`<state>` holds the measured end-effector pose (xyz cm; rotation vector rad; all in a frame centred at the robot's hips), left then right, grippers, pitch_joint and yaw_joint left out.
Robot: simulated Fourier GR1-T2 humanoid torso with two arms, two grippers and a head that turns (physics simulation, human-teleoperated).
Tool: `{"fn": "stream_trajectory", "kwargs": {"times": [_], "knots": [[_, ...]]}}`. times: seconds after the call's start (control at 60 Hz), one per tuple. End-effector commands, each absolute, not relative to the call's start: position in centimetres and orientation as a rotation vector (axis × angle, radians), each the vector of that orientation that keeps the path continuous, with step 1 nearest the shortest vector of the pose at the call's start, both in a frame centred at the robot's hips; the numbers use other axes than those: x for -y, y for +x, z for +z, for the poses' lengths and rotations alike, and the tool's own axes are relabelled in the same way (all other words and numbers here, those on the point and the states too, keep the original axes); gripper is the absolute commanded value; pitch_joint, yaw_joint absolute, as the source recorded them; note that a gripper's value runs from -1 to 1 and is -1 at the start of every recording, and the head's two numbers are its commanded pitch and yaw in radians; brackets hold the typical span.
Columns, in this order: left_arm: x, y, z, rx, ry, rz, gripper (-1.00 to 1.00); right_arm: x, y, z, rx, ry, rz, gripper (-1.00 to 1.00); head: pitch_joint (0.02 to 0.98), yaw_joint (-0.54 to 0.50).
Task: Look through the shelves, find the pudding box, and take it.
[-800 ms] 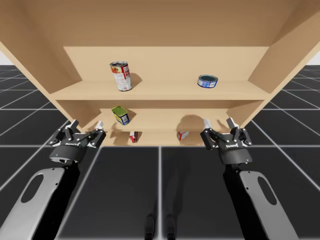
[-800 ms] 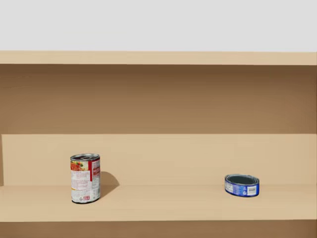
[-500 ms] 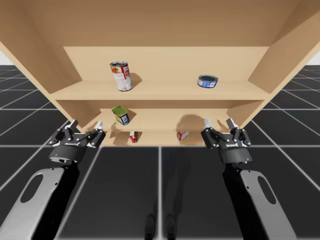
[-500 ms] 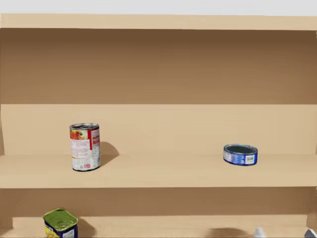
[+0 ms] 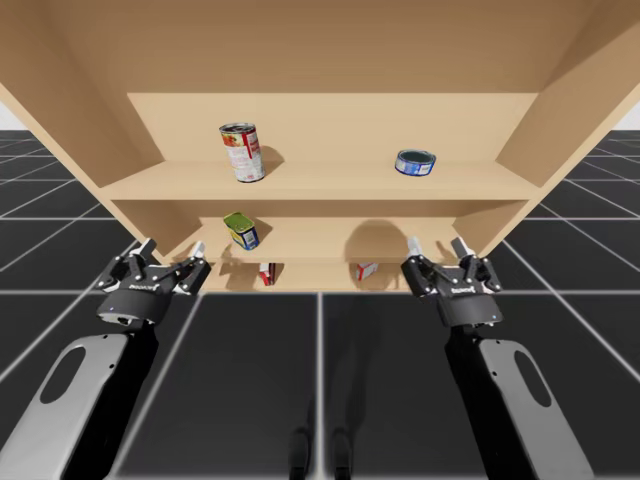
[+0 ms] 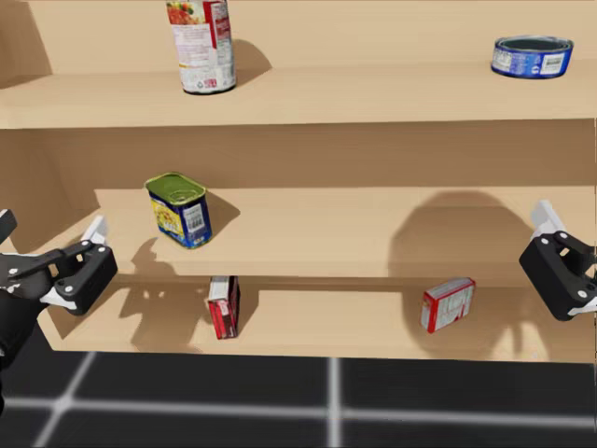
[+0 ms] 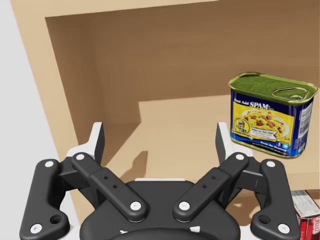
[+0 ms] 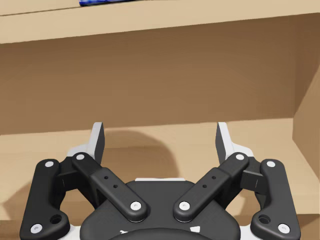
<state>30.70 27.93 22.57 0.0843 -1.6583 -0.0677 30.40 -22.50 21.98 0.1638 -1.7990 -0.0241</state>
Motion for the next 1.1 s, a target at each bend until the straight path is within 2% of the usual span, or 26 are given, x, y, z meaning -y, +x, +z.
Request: {"fn": "stream_trajectory", "kwargs": {"times": [0.017, 0.15, 0.283, 0.433, 0.517, 0.55, 0.583, 0.667, 0.833, 0.917, 1.017, 1.1], "knots": [[-28.0, 30.7, 22.6, 1.658, 0.085, -0.07, -1.0, 22.3, 30.4, 21.8, 1.788, 0.158, -0.008, -1.0, 0.676, 0.15], [-27.9, 30.7, 22.7, 1.659, 0.07, -0.067, -1.0, 22.0, 30.4, 21.6, 1.777, 0.158, 0.001, -1.0, 0.749, 0.23], [-27.2, 30.4, 23.2, 1.678, 0.046, -0.065, -1.0, 21.9, 30.5, 21.6, 1.785, 0.159, -0.001, -1.0, 0.75, 0.24], [-26.3, 28.1, 25.3, 1.721, -0.018, -0.039, -1.0, 22.0, 30.5, 21.6, 1.785, 0.156, -0.016, -1.0, 0.721, 0.24], [-26.0, 26.6, 25.7, 1.707, -0.054, -0.07, -1.0, 22.0, 30.5, 21.6, 1.784, 0.16, -0.018, -1.0, 0.713, 0.23], [-25.6, 25.7, 25.8, 1.706, -0.004, -0.074, -1.0, 22.1, 30.6, 21.6, 1.785, 0.16, -0.018, -1.0, 0.711, 0.24], [-25.4, 24.8, 25.5, 1.719, -0.03, -0.084, -1.0, 22.1, 30.6, 21.6, 1.785, 0.159, -0.018, -1.0, 0.712, 0.24], [-24.7, 23.3, 24.8, 1.723, -0.01, -0.109, -1.0, 22.2, 30.6, 21.5, 1.785, 0.155, -0.016, -1.0, 0.713, 0.24], [-23.0, 20.8, 22.3, 1.644, -0.069, -0.113, -1.0, 22.4, 30.6, 21.6, 1.791, 0.15, -0.018, -1.0, 0.715, 0.24], [-22.4, 20.9, 20.4, 1.613, -0.095, -0.12, -1.0, 22.5, 30.6, 21.6, 1.796, 0.145, -0.015, -1.0, 0.719, 0.24], [-21.6, 22.1, 17.7, 1.588, -0.094, -0.125, -1.0, 22.6, 30.6, 21.7, 1.799, 0.145, -0.016, -1.0, 0.726, 0.25], [-20.9, 23.0, 16.4, 1.555, -0.113, -0.133, -1.0, 22.7, 30.6, 21.7, 1.801, 0.143, -0.018, -1.0, 0.729, 0.25]]}}
